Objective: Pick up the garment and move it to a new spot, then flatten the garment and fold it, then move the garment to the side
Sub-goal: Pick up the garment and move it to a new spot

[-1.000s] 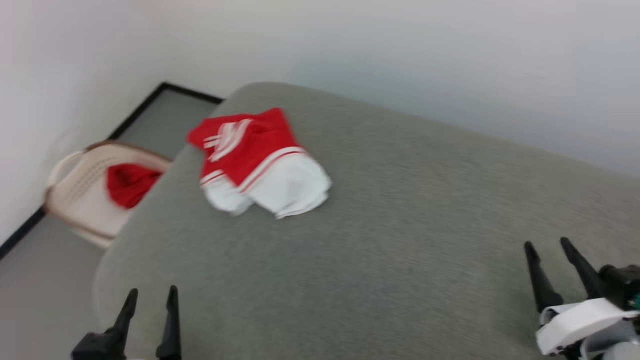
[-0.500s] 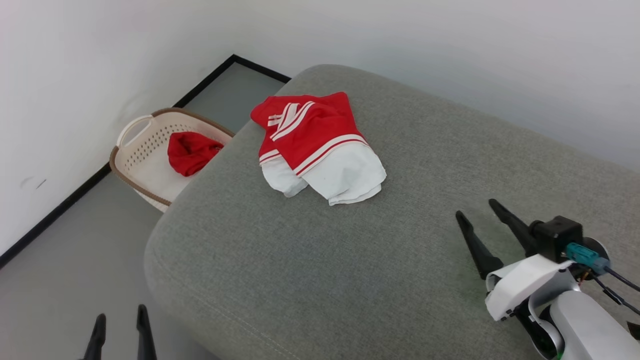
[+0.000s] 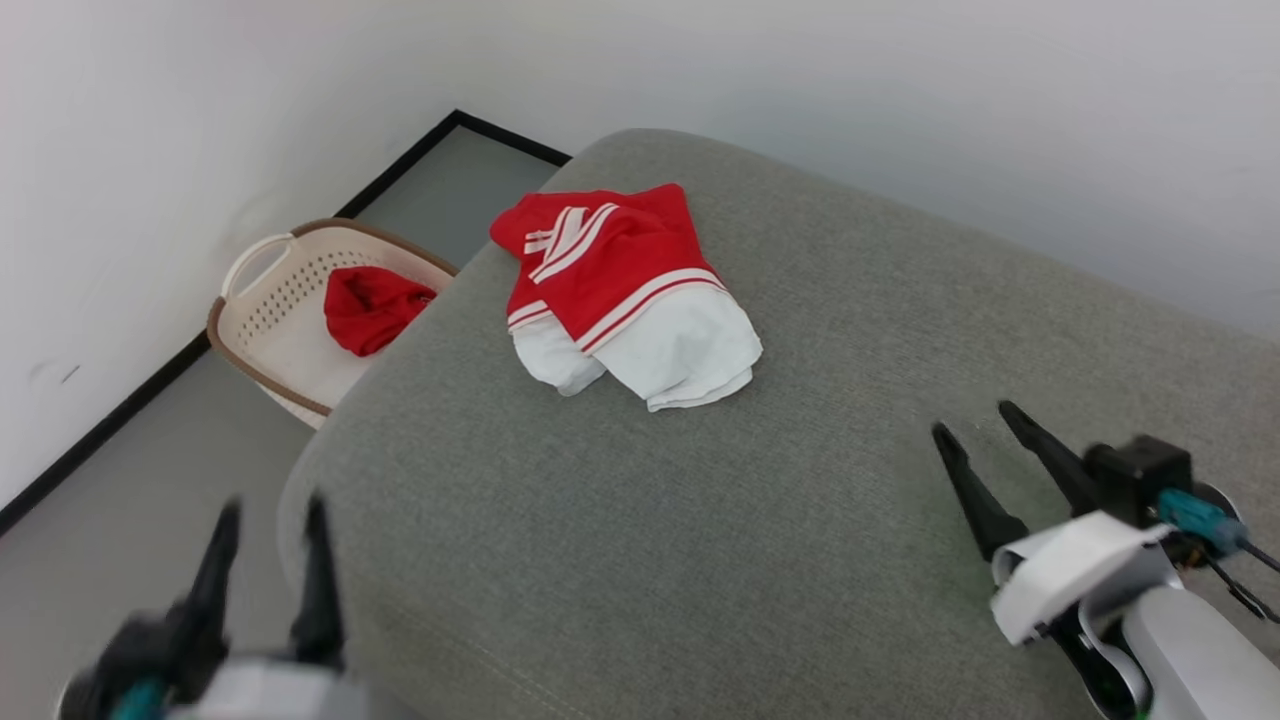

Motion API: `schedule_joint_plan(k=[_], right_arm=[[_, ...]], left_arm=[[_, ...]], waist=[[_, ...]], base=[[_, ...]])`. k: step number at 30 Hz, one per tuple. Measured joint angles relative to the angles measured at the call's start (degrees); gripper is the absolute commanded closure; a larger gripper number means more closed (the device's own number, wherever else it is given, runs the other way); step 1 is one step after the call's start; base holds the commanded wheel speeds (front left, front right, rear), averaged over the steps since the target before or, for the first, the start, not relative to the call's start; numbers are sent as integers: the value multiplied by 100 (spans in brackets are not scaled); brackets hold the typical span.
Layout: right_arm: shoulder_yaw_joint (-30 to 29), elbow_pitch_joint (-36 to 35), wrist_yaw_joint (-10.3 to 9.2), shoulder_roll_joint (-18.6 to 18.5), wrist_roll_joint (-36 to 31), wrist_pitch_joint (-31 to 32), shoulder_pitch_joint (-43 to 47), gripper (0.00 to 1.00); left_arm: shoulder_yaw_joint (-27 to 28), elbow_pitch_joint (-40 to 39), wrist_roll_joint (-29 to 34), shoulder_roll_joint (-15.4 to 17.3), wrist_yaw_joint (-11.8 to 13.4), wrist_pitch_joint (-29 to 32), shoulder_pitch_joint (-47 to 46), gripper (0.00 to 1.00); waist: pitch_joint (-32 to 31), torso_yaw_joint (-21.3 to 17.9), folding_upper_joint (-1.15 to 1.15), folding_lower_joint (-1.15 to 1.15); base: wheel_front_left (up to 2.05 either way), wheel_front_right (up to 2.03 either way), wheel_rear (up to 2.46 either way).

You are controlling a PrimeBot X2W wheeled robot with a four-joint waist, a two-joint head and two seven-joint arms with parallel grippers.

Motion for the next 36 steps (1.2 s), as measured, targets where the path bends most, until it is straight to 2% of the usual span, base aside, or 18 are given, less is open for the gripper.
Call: schedule_joint_plan(k=[4,10,12,14,18,21,26,31,36], right_arm=[[-174,-197,0,-68,-199,0,268,0],[60,-643,2,-92,-392,52,-155,0],[136,-776,2,-99,-412,107,-348,0],[200,-869,2,-89,-433,145,-529,0],[377,-991,2,-68,-433,188,-899,0],[497,-1017,2,-35,-441,186,-1101,0],[665,-1036,2,1,-457,154,-1345,0],[747,-1093,2,13,-457,137,-1424,0],[794,-1237,2,48,-457,144,-1525,0]], left_arm=[[-464,360,74,299,-100,92,-940,0],[-576,994,-331,794,-132,152,-2573,0],[-634,1416,-442,1005,-147,240,-3153,0],[-684,1933,-816,1147,-147,366,-3716,0],[-1049,3016,-1121,1562,-154,598,-4718,0],[-1204,3833,-1458,1725,-155,793,-5344,0],[-1626,4800,-1994,1916,-156,1492,-6132,0],[-2042,5475,-2606,2005,-157,2731,-6544,0],[-2359,5800,-3117,2161,-156,4030,-6612,0]], waist=[[52,-68,0,0],[196,-358,0,0],[298,-480,0,0],[433,-608,0,0],[784,-911,0,0],[1075,-1180,0,0],[1511,-1613,0,0],[1860,-1981,0,0],[2101,-2283,0,0]], base=[[0,0,0],[0,0,0],[0,0,0],[0,0,0],[0,0,0],[0,0,0],[0,0,0],[0,0,0],[0,0,0]])
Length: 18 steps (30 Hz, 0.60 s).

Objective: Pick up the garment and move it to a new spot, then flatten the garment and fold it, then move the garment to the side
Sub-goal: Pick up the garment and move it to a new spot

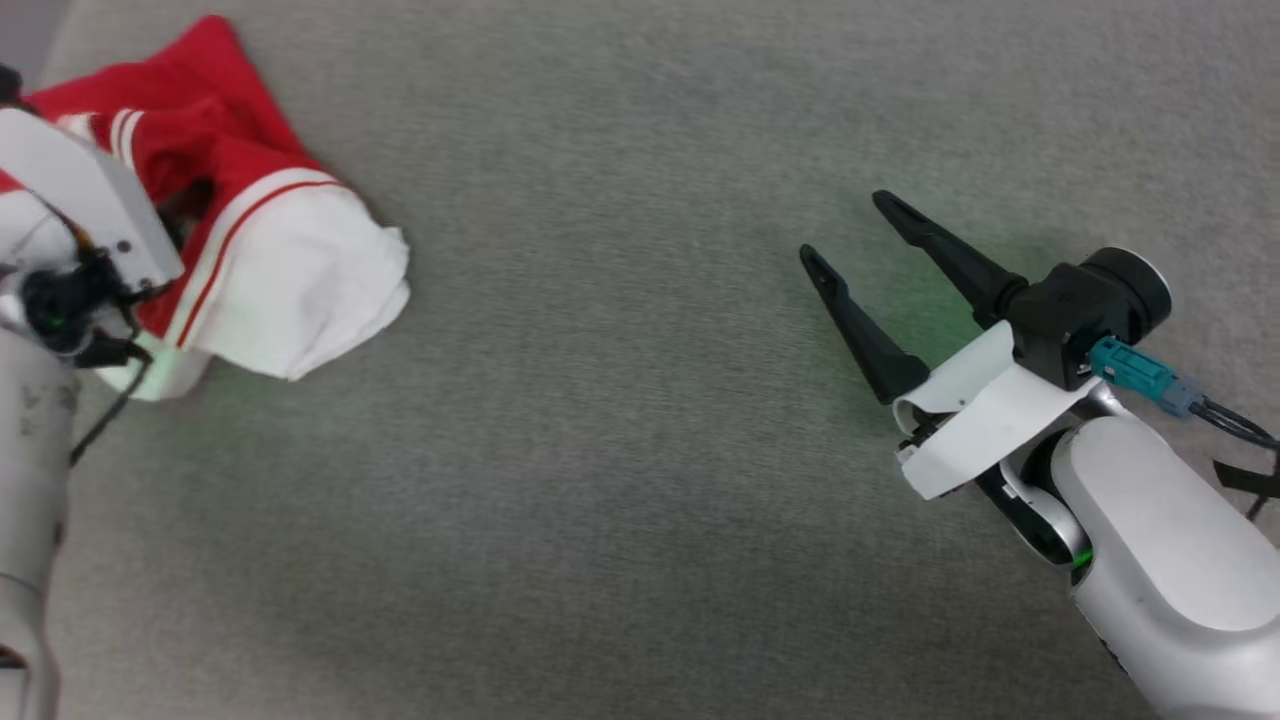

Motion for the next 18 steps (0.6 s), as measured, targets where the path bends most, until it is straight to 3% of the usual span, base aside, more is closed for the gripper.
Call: schedule_joint_plan(k=[5,18], right_arm=[[110,-271,0,59,-47,102,-155,0],[5,-1078,0,112,-222,352,-178,0]], left_arm=[[63,241,-416,281,-8,341,-9,0],[7,291,-918,537,-13,555,-23,0]], waist=[[205,-257,0,0],[780,-670,0,0]], base=[[0,0,0],[0,0,0]])
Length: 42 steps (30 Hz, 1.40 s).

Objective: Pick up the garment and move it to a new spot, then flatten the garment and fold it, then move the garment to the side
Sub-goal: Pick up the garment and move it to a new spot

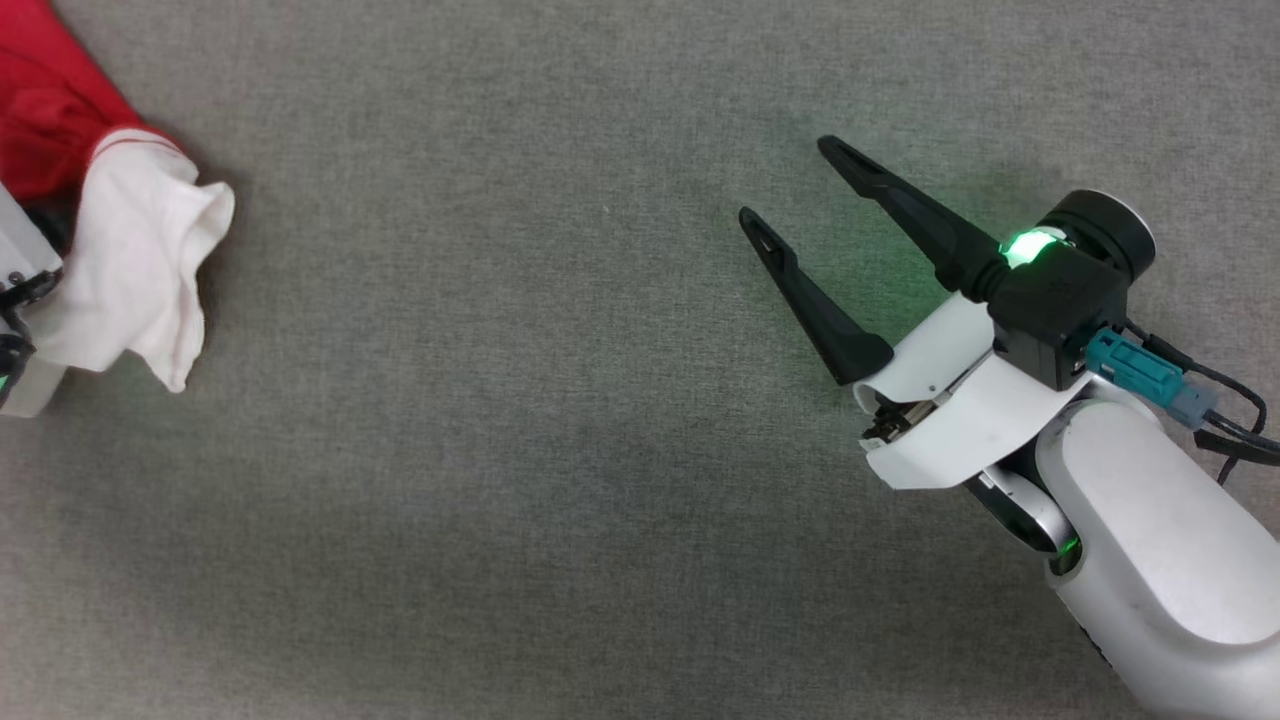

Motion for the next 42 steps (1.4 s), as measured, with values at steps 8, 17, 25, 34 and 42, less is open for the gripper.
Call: schedule_joint_plan(k=[8,17,25,34,42], right_arm=[[-36,11,0,110,65,-45,111,0],[-391,376,0,244,346,-318,562,0],[-1096,578,0,405,469,-468,1214,0],[-1862,411,0,690,479,-494,1819,0],[-2399,163,0,994,426,-495,2092,0]], left_arm=[[-266,-285,-225,24,29,-409,230,100],[-880,-1065,-412,-68,14,-1107,529,100],[-1739,-2135,-599,21,15,-1358,504,100],[-3340,-3607,-522,7,13,-1478,77,100],[-4712,-4225,-746,-472,12,-1642,-606,100]], waist=[[-221,-5,0,0],[-789,12,0,0],[-1353,-54,0,0],[-1651,-508,0,0],[-1623,-1076,0,0]], base=[[0,0,0],[0,0,0],[0,0,0],[0,0,0],[0,0,0]])
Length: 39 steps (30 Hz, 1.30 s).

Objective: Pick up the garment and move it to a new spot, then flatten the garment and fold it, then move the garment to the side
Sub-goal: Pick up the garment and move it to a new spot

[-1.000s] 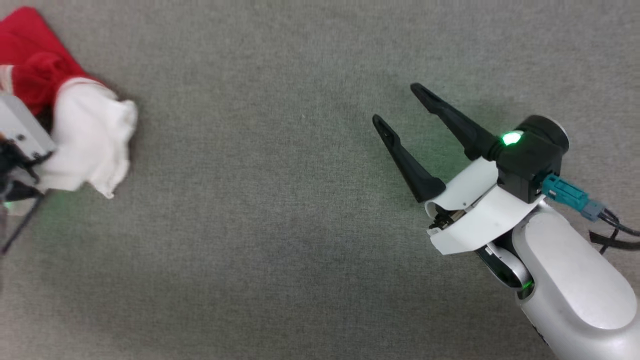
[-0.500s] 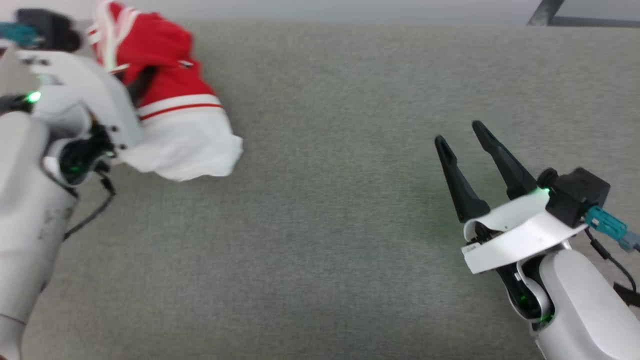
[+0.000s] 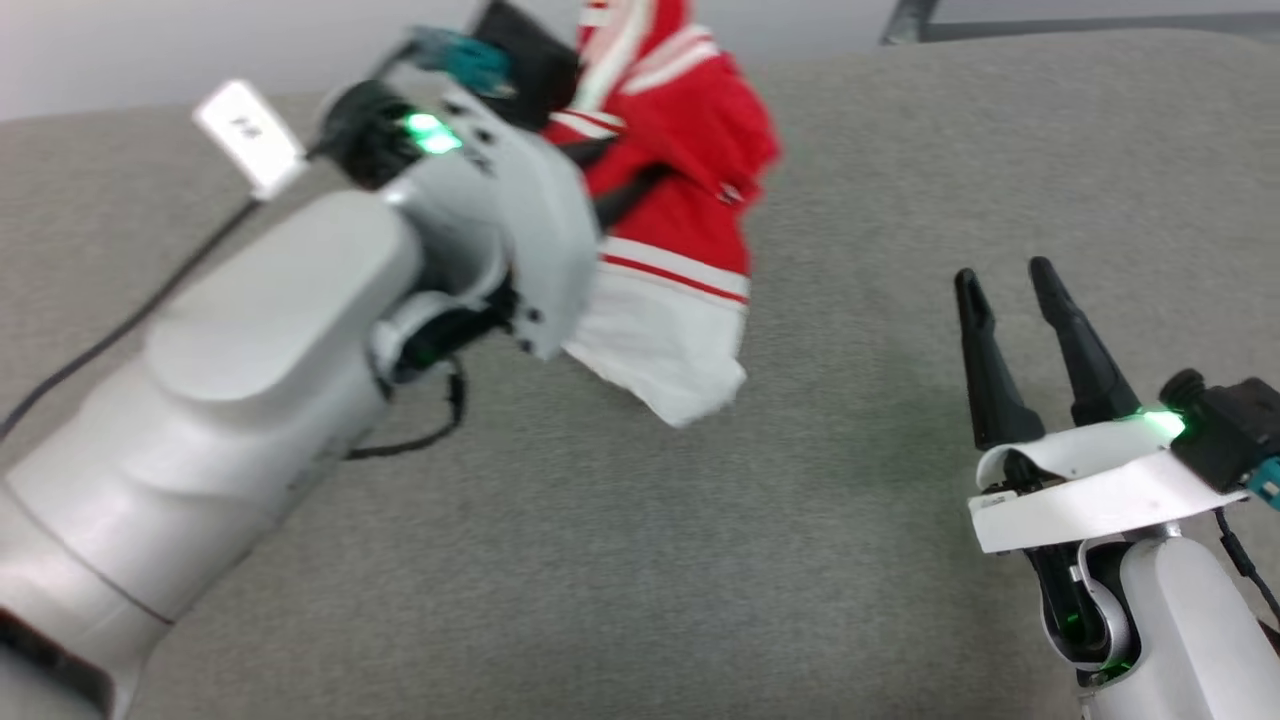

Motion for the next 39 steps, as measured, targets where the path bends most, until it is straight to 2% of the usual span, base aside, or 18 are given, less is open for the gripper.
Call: schedule_joint_plan(k=[5,8,14,19,24,25,26,27,28,34,39], right_arm=[[-298,-155,0,165,-8,0,32,0],[-423,-207,0,243,-8,0,118,0],[-597,-297,0,322,-2,-1,143,0],[-679,-346,0,367,8,-1,181,0],[-666,-326,0,372,7,-1,155,0],[-649,-316,0,363,-2,0,125,0],[-635,-311,0,349,-9,-1,107,0],[-620,-293,0,331,-14,-1,108,0],[-608,-267,0,298,-32,-1,110,0],[-500,-54,0,43,-60,-10,162,0],[-410,112,0,-152,-60,-13,358,0]], left_arm=[[-838,-159,-243,-181,-7,38,-331,100],[-1078,-77,-242,-196,-7,272,-353,100],[-1144,19,-172,-85,-7,970,-39,100],[-1141,68,-11,-116,-7,1287,190,100],[-1138,300,55,-246,-7,1210,268,100],[-1141,354,15,-283,-7,1124,269,76],[-1146,387,-14,-309,-7,1020,268,76],[-1149,420,-52,-323,-7,881,264,31],[-1149,458,-122,-333,-7,743,257,0],[-1147,528,-617,-321,-7,-59,250,0],[-1147,501,-1026,-169,-7,-854,511,0]], waist=[[108,-335,0,0],[201,-509,0,0],[381,-791,0,0],[524,-875,0,0],[559,-809,0,0],[552,-785,0,0],[540,-760,0,0],[520,-737,0,0],[493,-712,0,0],[215,-510,0,0],[-113,-280,0,0]], base=[[0,0,0],[0,0,0],[0,0,0],[0,0,0],[0,0,0],[0,0,0],[0,0,0],[0,0,0],[0,0,0],[0,0,0],[0,0,0]])
